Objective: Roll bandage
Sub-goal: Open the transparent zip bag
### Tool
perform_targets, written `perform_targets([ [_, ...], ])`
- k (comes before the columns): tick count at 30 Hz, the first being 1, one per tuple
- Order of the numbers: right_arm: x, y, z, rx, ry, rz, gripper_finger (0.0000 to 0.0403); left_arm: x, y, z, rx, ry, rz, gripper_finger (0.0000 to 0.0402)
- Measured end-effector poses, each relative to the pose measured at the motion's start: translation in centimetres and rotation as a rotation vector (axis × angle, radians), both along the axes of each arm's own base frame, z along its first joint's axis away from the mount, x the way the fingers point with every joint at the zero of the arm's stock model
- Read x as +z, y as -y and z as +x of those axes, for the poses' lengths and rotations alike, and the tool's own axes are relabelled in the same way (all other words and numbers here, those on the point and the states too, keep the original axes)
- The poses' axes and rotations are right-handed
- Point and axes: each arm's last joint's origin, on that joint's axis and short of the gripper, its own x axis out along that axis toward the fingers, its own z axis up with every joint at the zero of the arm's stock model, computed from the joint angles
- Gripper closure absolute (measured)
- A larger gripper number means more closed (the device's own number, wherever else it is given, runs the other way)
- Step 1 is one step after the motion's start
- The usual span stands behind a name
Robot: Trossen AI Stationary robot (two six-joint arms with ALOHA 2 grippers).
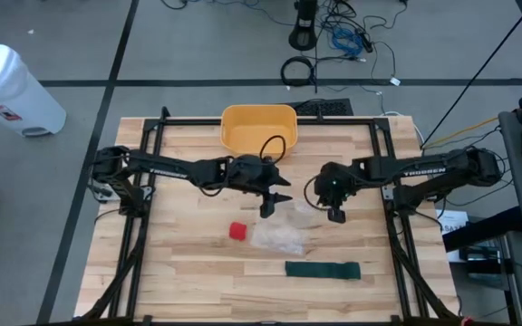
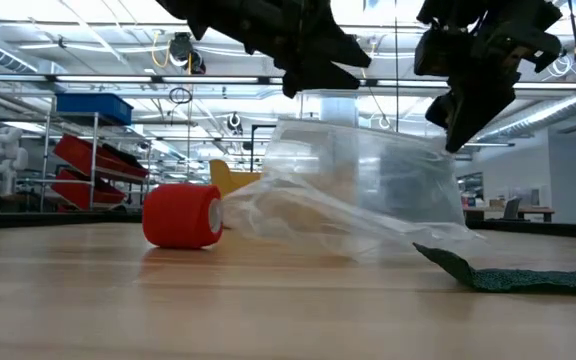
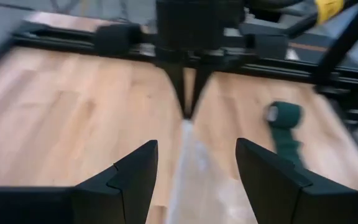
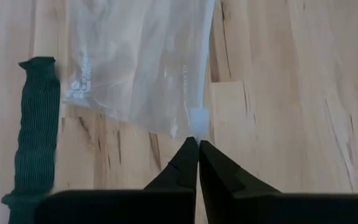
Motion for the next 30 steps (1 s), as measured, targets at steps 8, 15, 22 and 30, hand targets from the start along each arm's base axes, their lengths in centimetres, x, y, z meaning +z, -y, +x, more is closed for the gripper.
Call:
perform_targets([
  [8,0.8,-1.2,0.4,0.009,0.033,-0.040,0.0403,-1.0,0.3,-0.5,-0.069,-0.122,-0.098,0.0155],
  [15,1.6,-1.9,0.7,0.031,0.064,-0.058,0.0403,-1.8,-0.6,-0.7,0.075,-0.191,-0.057,0.0125],
  [22,1.6,-1.9,0.7,0.033,0.064,-0.061,0.0403,-1.7,-0.6,-0.7,-0.014,-0.182,-0.120,0.0123],
  [30,1.6,-1.9,0.7,0.046,0.065,-0.072,0.0403,-1.8,-0.6,-0.9,-0.039,-0.210,-0.166,0.0174],
])
